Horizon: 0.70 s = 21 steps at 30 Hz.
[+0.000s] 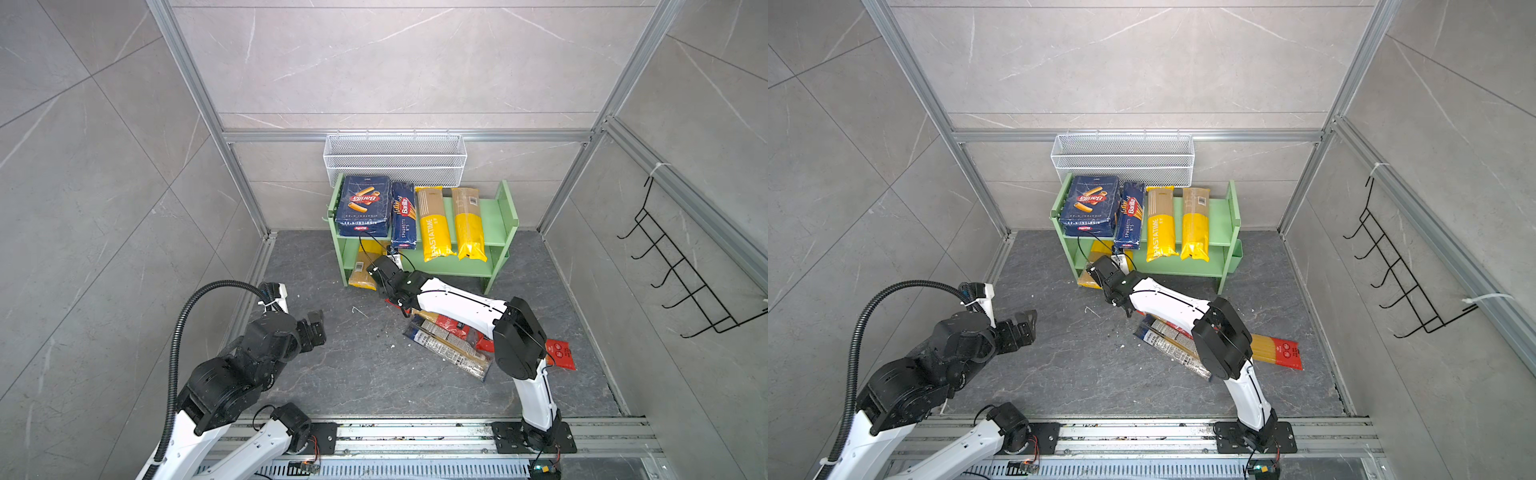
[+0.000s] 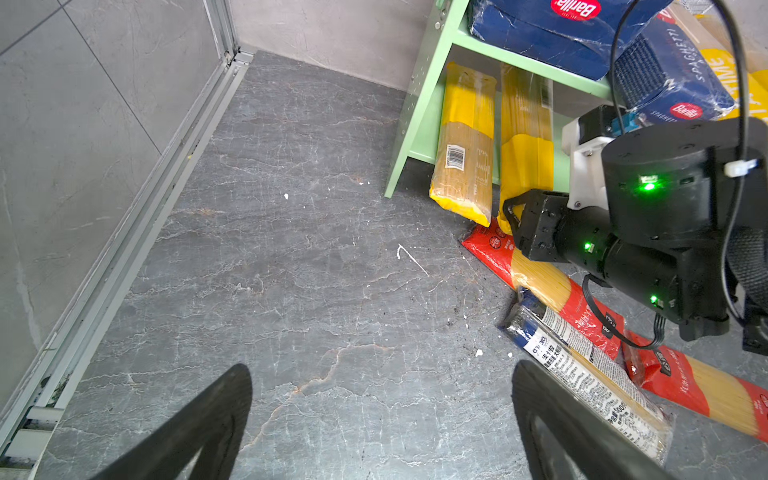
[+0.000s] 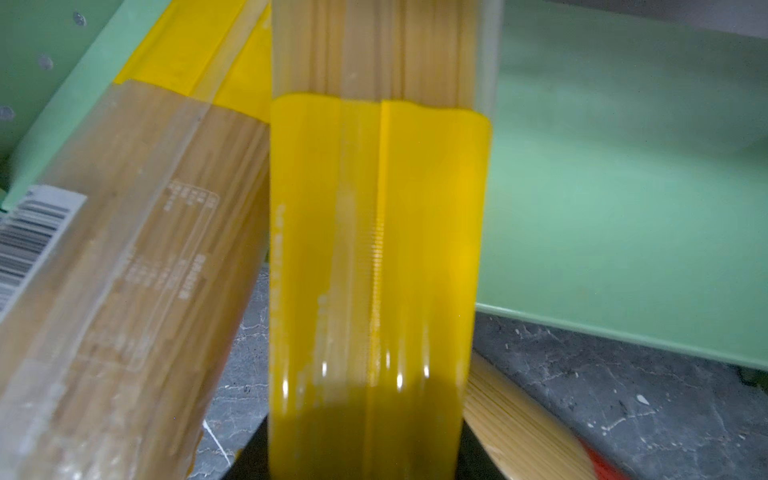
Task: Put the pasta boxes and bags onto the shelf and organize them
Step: 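Raise the right gripper along the bag, pressing it upright against the tier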
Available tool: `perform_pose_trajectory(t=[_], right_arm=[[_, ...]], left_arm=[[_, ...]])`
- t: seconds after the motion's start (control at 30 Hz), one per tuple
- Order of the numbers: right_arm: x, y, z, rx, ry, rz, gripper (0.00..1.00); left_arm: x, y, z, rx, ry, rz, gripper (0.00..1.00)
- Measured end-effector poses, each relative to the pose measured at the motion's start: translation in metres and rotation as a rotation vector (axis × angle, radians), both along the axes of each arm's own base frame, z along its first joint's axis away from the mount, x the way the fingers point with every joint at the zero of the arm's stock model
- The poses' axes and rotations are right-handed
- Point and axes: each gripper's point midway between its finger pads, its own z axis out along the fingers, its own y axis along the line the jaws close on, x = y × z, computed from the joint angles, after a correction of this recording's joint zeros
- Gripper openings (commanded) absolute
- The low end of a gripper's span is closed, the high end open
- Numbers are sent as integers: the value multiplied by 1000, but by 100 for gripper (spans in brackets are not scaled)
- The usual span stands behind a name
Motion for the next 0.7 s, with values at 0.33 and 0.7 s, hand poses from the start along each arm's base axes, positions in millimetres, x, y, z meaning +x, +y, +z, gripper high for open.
perform_pose_trajectory(t=[0.33, 0.7], right_arm=[[1, 0, 0, 0, -2, -8, 7], [1, 0, 1, 7, -3, -11, 49]], left_arm=[[0, 1, 0, 1, -2, 3, 99], [-1, 3, 2, 1, -12, 10, 99]])
